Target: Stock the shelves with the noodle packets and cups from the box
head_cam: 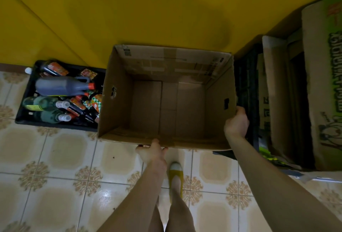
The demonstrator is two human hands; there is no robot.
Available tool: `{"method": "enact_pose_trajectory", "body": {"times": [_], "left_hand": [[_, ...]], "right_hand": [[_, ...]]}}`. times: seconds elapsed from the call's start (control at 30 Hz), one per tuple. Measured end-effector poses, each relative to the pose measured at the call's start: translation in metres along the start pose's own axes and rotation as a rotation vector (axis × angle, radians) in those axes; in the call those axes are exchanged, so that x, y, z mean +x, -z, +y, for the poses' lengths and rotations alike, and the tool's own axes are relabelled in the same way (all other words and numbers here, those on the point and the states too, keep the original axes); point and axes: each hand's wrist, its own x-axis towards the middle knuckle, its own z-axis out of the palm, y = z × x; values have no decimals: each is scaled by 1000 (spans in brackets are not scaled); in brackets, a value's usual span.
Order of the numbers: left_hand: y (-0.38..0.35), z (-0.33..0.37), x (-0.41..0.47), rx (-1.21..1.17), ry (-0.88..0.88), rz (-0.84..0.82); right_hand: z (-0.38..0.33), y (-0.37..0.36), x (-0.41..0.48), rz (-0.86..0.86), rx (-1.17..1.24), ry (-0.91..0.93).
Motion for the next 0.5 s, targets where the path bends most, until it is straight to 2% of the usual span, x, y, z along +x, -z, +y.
{"method": "enact_pose_trajectory", "body": {"times": [0.17, 0.5], "left_hand": [[12, 6, 5, 101, 77, -85], [15, 27, -40, 299, 27, 4]], "right_hand": [[-5, 2, 3, -29, 37, -64], [-26, 32, -6, -187, -30, -38]]}}
